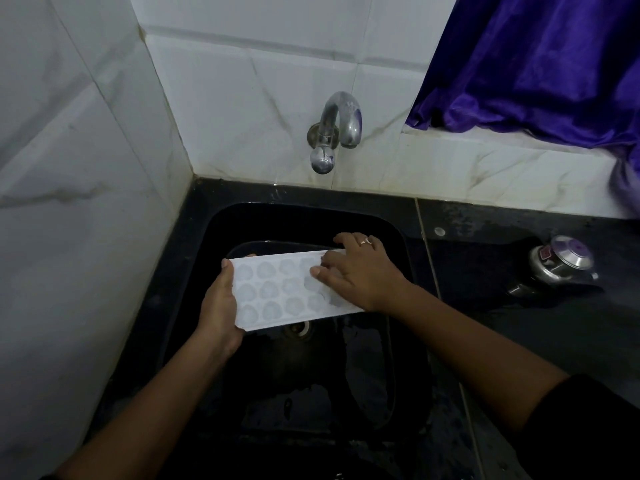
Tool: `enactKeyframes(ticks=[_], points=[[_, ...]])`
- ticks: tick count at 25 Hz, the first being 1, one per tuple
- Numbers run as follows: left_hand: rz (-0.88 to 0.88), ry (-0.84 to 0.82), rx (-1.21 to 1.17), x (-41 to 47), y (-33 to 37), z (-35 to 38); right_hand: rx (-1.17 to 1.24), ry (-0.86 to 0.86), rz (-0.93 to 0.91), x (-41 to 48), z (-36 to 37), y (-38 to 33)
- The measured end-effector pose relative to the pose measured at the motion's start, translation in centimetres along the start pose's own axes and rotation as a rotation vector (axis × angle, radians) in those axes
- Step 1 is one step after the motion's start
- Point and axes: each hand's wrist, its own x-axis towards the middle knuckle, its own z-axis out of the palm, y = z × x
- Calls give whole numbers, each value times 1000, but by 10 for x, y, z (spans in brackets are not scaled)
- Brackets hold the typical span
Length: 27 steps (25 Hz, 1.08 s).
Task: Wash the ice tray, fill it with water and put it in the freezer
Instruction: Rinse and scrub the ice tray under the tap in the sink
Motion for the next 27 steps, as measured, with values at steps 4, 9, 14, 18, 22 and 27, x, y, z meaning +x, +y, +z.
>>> enactKeyframes(ticks=[4, 9, 14, 18, 22, 27], points=[[4, -1, -24, -2, 2, 1, 165, 8, 19, -6, 7, 0], [-23, 1, -21, -4, -5, 5, -19, 60, 5, -6, 17, 0], [-39, -10, -9, -4, -8, 5, 59, 100, 61, -11, 21, 2], [-29, -7, -23, -2, -9, 4, 112, 35, 19, -13, 20, 3], [-46, -13, -42, -3, -7, 2, 115, 159, -90, -18, 18, 1], [-39, -35, -70, -5, -4, 7, 46, 184, -129, -17, 27, -20]])
